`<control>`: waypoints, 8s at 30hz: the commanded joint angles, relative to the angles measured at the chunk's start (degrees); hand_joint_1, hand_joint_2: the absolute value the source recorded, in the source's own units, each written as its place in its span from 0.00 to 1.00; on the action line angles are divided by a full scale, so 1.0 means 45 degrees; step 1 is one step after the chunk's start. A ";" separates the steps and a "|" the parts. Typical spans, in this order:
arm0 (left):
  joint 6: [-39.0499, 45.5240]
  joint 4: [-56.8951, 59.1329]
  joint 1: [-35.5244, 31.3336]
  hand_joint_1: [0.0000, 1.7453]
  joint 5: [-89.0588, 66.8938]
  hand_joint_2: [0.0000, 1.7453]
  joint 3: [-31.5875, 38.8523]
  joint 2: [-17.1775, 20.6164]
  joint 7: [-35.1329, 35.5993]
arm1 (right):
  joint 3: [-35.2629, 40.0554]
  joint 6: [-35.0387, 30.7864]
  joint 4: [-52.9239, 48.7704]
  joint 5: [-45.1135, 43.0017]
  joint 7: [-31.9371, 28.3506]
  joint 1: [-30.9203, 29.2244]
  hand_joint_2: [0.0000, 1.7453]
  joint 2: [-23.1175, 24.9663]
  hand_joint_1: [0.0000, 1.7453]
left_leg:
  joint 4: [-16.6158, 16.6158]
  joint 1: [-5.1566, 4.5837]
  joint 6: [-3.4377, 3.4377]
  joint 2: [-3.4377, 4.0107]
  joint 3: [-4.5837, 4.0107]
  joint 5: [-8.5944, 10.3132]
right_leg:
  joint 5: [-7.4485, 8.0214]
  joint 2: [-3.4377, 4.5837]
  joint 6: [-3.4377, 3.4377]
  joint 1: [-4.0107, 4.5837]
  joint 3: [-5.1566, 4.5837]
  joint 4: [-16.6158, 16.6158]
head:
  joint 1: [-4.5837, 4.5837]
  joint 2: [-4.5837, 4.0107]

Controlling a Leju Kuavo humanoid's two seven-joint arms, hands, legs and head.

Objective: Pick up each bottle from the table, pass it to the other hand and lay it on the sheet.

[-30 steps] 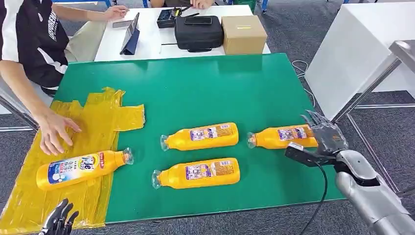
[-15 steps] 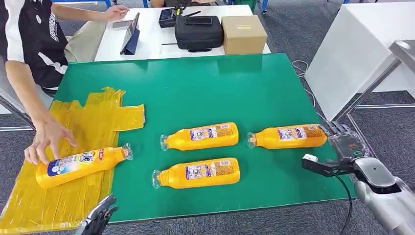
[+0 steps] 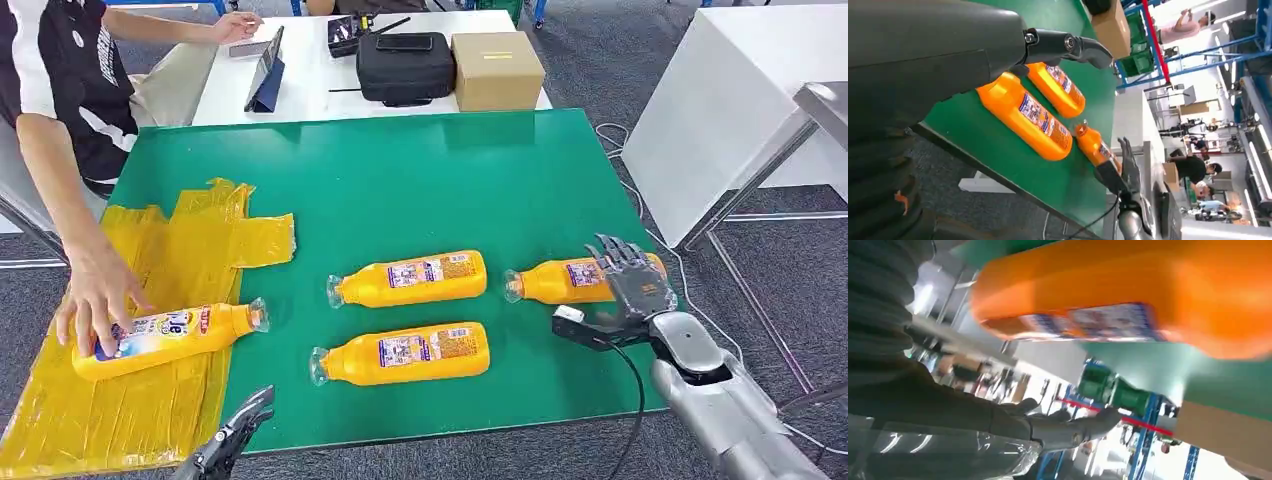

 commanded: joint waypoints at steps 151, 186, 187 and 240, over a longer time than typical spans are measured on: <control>-0.0904 0.3042 -0.0639 0.00 0.0365 1.00 0.1390 -0.2690 0.2608 | 0.2146 0.6836 -0.3817 -0.4281 0.1969 -0.0039 1.00 -0.1383 0.00 | -0.0001 0.0017 -0.0037 0.0004 0.0082 -0.0005 | 0.0024 0.0061 -0.0044 0.0011 0.0068 -0.0044 | 0.0000 0.0000; -0.0646 0.2846 -0.0112 0.00 0.0290 1.00 0.1951 -0.2819 0.2906 | 0.1025 0.7580 -0.4320 -0.3462 0.1982 0.0428 1.00 -0.2659 0.00 | -0.0007 0.0017 -0.0024 0.0019 0.0026 -0.0001 | 0.0038 0.0060 -0.0036 0.0019 0.0025 -0.0055 | -0.0005 0.0005; -0.0622 0.2806 -0.0044 0.00 0.0290 1.00 0.1962 -0.2795 0.2906 | 0.1027 0.7715 -0.4188 -0.3486 0.1980 0.0474 1.00 -0.2713 0.00 | -0.0010 0.0018 -0.0033 0.0020 0.0030 -0.0003 | 0.0038 0.0073 -0.0039 0.0019 0.0026 -0.0057 | -0.0005 0.0000; -0.0300 0.3130 -0.0110 0.00 0.0241 1.00 0.2295 -0.2836 0.2671 | 0.3971 0.6578 0.2881 -0.3615 0.0760 -0.2115 1.00 0.0320 0.04 | -0.0033 0.0055 -0.0036 0.0087 0.0117 0.0014 | 0.0070 0.0127 -0.0041 0.0051 0.0068 -0.0090 | 0.0005 0.0000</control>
